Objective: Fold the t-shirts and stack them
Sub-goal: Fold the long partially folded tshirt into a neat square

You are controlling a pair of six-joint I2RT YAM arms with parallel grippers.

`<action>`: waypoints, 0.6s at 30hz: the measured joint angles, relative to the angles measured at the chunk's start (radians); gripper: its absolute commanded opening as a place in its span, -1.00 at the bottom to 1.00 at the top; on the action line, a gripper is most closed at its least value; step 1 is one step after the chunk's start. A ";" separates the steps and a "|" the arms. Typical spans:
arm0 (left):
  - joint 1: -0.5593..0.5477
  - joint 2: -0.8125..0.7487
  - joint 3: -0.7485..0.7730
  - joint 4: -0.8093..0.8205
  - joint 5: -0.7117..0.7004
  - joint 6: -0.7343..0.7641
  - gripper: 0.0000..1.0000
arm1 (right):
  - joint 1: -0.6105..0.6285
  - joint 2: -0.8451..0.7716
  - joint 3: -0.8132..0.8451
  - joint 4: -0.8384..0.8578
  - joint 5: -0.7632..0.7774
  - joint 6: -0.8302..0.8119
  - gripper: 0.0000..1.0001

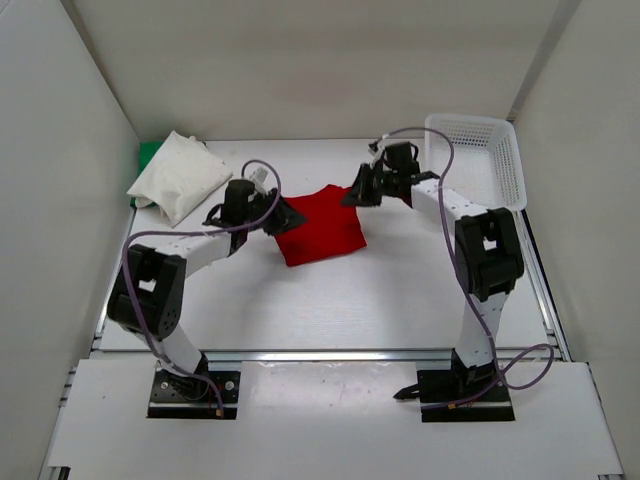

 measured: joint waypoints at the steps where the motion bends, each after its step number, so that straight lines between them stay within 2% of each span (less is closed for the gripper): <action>1: 0.001 0.027 0.047 0.004 -0.007 0.003 -0.16 | 0.000 0.030 0.072 0.000 0.001 -0.002 -1.00; 5: 0.030 0.214 0.246 0.015 -0.032 0.016 -0.21 | -0.002 0.197 0.327 0.008 0.006 -0.010 -0.98; 8: 0.077 0.366 0.330 0.000 -0.045 0.017 -0.21 | -0.008 0.362 0.504 -0.024 0.011 -0.025 -1.00; 12: 0.152 0.460 0.325 -0.012 -0.023 -0.011 -0.19 | -0.027 0.573 0.689 -0.136 0.024 -0.039 -0.98; 14: 0.177 0.449 0.312 0.013 -0.032 -0.014 -0.18 | -0.034 0.674 0.819 -0.213 -0.018 -0.029 -1.00; 18: 0.219 0.426 0.237 0.099 -0.019 -0.051 -0.06 | -0.032 0.761 1.042 -0.325 0.034 -0.063 -1.00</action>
